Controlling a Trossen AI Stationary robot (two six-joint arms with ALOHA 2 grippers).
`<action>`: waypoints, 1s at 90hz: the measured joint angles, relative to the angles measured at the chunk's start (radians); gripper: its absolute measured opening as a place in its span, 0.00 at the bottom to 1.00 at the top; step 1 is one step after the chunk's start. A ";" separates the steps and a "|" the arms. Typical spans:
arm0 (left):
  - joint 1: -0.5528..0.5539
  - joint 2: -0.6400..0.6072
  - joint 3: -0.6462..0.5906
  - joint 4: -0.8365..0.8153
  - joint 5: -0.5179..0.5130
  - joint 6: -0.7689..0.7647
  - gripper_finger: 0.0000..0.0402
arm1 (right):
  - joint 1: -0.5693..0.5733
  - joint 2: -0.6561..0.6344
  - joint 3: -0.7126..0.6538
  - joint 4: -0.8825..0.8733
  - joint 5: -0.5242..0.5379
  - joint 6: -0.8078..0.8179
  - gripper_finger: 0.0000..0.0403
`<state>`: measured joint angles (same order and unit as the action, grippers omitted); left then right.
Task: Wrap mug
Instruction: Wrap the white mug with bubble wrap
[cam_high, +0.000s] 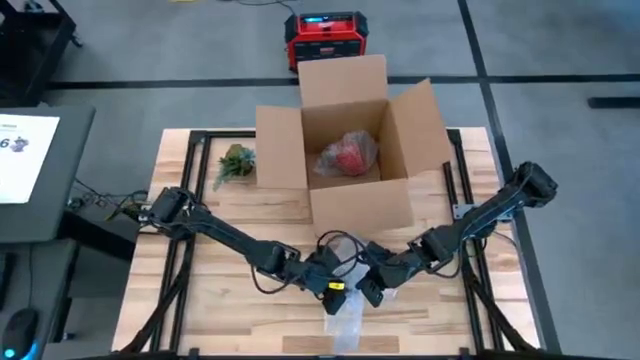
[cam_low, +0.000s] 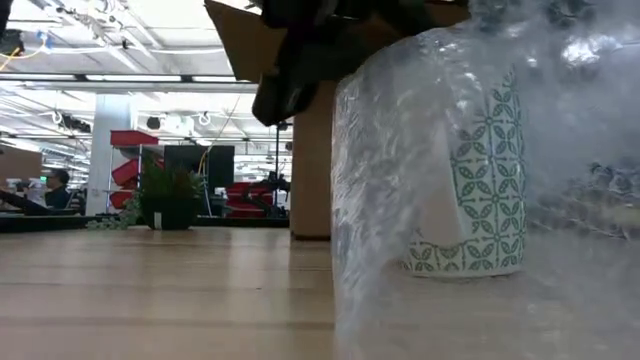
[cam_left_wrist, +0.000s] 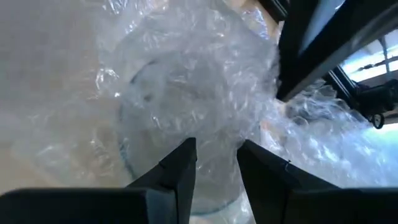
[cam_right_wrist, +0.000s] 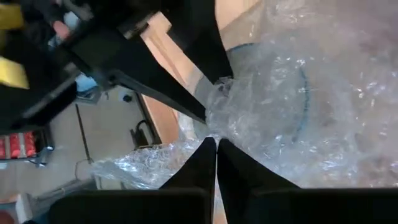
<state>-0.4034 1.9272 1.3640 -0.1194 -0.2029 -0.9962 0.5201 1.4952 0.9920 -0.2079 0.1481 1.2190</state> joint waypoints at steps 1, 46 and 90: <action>0.000 -0.002 0.000 0.000 0.002 0.002 0.25 | 0.000 0.000 0.000 0.001 0.003 0.005 0.00; -0.009 -0.046 0.150 -0.023 0.183 0.150 0.25 | -0.011 -0.005 0.000 -0.067 0.043 0.202 0.00; -0.014 -0.044 0.118 -0.133 -0.004 0.111 0.25 | -0.045 -0.002 0.000 -0.078 0.095 0.216 0.00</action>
<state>-0.4175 1.8835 1.4822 -0.2528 -0.2066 -0.8853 0.4750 1.4933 0.9920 -0.2859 0.2427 1.4353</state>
